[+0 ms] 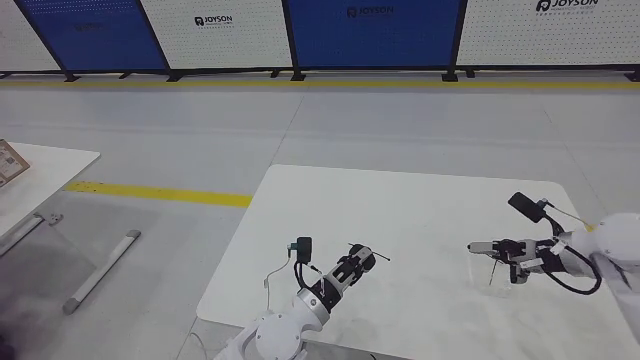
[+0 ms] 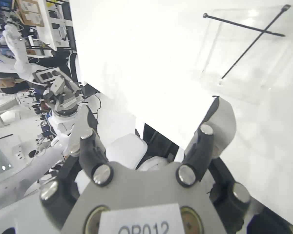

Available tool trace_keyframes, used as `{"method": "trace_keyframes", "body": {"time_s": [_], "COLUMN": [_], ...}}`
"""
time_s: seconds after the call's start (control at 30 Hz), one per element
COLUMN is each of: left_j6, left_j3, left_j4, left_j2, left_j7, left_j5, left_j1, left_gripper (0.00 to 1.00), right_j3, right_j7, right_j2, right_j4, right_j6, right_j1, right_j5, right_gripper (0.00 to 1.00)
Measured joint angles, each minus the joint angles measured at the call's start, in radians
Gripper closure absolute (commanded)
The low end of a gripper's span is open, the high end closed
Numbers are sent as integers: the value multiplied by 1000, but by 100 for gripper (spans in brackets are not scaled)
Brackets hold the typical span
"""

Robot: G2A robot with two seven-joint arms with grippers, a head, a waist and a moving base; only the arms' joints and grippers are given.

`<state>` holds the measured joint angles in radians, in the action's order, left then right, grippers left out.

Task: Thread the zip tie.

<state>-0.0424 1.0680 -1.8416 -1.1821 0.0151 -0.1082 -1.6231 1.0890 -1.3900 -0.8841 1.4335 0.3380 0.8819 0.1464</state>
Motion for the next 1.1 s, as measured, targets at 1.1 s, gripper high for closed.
{"method": "trace_keyframes", "body": {"time_s": [1.1], "left_j6": [0], "left_j3": [0], "left_j4": [0], "left_j2": [0], "left_j7": [0], "left_j5": [0], "left_j1": [0], "left_gripper": [100], "right_j3": [-74], "right_j7": [0], "right_j2": [4], "right_j4": [12], "right_j6": [-39], "right_j1": [-32], "right_j5": [131], "right_gripper": [0]}}
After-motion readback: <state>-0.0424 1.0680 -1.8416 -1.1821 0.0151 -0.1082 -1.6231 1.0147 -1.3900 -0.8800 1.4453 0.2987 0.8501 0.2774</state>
